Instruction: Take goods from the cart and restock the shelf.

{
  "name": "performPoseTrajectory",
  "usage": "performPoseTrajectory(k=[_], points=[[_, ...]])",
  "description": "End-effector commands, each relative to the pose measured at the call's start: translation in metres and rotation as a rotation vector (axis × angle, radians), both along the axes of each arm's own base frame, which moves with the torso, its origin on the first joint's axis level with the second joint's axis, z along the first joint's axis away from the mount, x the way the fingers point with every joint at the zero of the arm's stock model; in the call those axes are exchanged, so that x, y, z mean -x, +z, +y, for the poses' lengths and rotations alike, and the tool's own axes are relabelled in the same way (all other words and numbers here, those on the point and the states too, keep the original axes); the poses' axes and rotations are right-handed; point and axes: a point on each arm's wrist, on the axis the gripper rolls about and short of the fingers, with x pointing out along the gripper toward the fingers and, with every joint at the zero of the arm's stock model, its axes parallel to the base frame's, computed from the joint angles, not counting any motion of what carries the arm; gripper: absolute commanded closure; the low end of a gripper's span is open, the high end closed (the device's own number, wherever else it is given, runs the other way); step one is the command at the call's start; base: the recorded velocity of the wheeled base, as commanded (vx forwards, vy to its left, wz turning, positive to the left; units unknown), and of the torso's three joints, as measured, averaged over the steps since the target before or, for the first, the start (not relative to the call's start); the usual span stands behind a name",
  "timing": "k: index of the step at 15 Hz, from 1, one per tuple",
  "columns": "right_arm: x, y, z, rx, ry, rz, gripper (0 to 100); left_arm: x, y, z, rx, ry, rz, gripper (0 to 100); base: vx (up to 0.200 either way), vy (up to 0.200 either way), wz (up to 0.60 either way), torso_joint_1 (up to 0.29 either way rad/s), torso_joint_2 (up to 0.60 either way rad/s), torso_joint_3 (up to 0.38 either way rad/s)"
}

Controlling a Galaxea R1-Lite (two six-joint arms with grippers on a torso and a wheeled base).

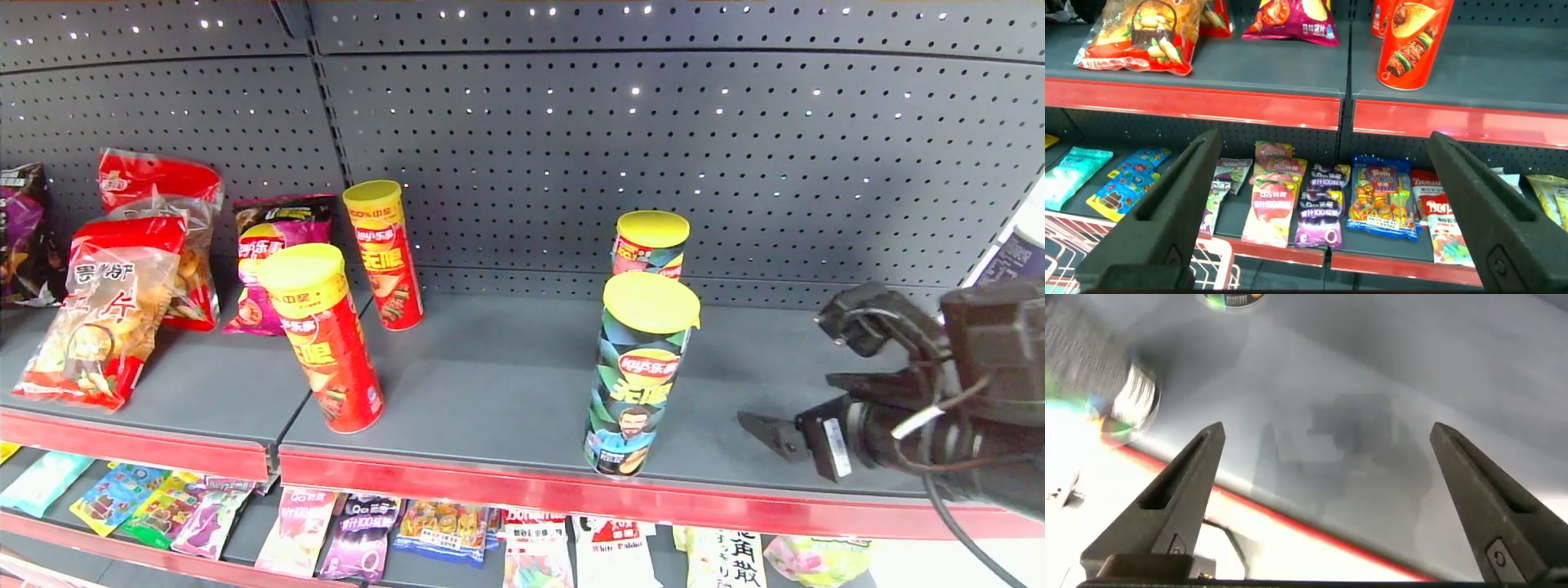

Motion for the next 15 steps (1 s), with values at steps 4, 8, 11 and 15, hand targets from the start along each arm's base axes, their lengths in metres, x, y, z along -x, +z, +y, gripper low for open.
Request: performPoseTrajectory(k=[4,8,11,15], points=[[0.125,0.012,-0.075,-0.108,0.109,-0.298,0,0.000,0.000,0.000,0.001,0.000,0.002,0,0.000,0.000,0.00,0.000,0.00,0.000],[0.179,-0.025,-0.089,-0.107,0.031,-0.343,0,0.000,0.000,0.000,0.001,0.000,0.000,0,0.000,0.000,0.00,0.000,0.00,0.000],[0.195,-0.070,-0.087,-0.124,-0.175,-0.380,0,0.000,0.000,0.000,0.001,0.000,0.000,0,0.000,0.000,0.00,0.000,0.00,0.000],[0.198,-0.089,-0.085,-0.212,-0.275,-0.408,0,0.000,0.000,0.000,0.001,0.000,0.002,0,0.000,0.000,0.00,0.000,0.00,0.000]])
